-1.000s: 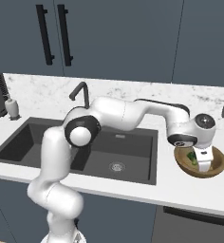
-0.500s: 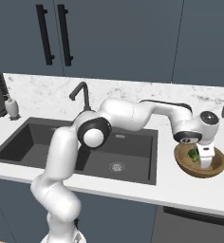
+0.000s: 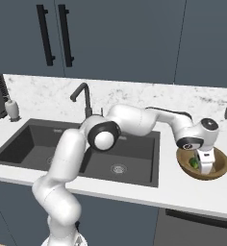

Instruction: Pick the broccoli from the sink and place it in the bowl. Then pick the bowl and place it in the microwave. Then close the microwave door and press the start button.

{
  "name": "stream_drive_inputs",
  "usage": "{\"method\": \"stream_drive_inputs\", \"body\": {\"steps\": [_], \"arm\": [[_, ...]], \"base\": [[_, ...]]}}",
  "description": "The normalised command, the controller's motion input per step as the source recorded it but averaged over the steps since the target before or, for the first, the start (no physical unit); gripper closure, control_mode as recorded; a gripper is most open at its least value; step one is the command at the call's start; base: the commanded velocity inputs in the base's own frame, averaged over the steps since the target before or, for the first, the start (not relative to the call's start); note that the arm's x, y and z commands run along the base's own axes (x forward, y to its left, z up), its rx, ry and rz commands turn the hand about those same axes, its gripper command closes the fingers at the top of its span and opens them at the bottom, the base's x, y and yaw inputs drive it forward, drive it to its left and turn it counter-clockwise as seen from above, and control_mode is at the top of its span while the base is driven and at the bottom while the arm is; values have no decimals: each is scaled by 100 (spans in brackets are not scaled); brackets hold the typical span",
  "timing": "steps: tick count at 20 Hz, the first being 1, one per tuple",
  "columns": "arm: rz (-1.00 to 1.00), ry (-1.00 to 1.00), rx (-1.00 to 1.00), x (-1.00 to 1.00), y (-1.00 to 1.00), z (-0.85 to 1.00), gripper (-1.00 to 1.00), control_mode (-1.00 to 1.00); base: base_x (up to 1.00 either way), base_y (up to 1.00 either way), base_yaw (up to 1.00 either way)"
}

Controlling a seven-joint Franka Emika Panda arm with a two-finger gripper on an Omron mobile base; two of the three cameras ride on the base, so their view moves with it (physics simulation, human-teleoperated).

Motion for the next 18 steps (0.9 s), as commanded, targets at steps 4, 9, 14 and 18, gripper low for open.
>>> {"method": "stream_drive_inputs", "body": {"steps": [4, 9, 14, 18], "arm": [[0, 7, 0, 9, 0, -33, 100, -100], [0, 2, 0, 12, 0, -16, -100, -100], [0, -3, 0, 0, 6, 0, -100, -100], [0, -4, -1, 0, 9, 18, -100, -100]], "base": [[0, 0, 0], [0, 0, 0], [0, 0, 0], [0, 0, 0]]}}
